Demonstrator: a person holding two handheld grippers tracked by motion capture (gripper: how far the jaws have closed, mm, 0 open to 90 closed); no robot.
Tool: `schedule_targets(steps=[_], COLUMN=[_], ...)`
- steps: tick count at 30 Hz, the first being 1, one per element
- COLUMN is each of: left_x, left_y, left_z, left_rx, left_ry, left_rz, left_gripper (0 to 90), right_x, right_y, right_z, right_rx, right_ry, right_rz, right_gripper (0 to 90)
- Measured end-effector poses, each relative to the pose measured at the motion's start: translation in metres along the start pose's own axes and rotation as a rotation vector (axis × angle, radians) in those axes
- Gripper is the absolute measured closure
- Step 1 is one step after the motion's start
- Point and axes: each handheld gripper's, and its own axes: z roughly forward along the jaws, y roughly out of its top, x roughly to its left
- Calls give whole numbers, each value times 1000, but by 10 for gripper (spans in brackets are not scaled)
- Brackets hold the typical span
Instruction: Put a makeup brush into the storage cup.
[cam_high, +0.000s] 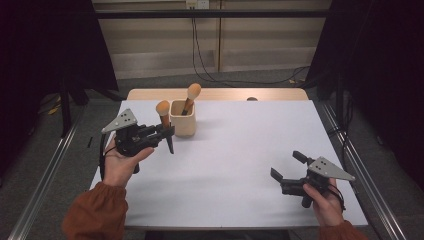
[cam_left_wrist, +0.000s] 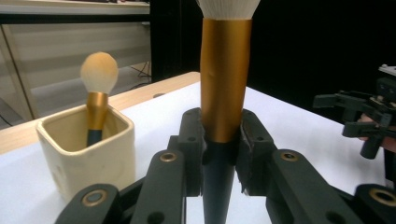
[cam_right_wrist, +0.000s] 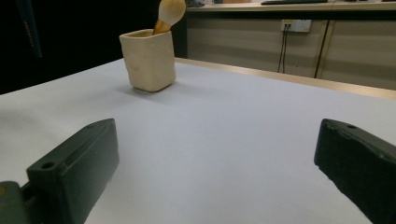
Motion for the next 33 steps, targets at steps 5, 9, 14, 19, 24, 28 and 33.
schedule_targets(steps=[5,9,14,19,24,28,33], left_x=[7,12,17,20,26,28,35], left_y=[5,9,15,25,33,40,44], left_z=[4,10,18,24,31,36,40], left_rx=[-9,-21,-28,-45,-58,-51,-62], left_ry=[16,24,36,53,60,65,72], left_rz=[-7,-10,-10,-6,3,26,4], left_gripper=[743,743,743,743,743,743,743], right_x=[-4,-4,-4,-4,-4,-4,-4], right_y=[-3,-5,-5,-6,-6,-6,-6], right_z=[-8,-10,-11,-10,-10,-10,-11], right_rx=[-14,4,1,-6,-9,-9,-10], right_ry=[-18,-12,-18,-14,-9,-10,-9], right_rz=[5,3,4,6,8,8,11], right_gripper=[0,0,0,0,0,0,0])
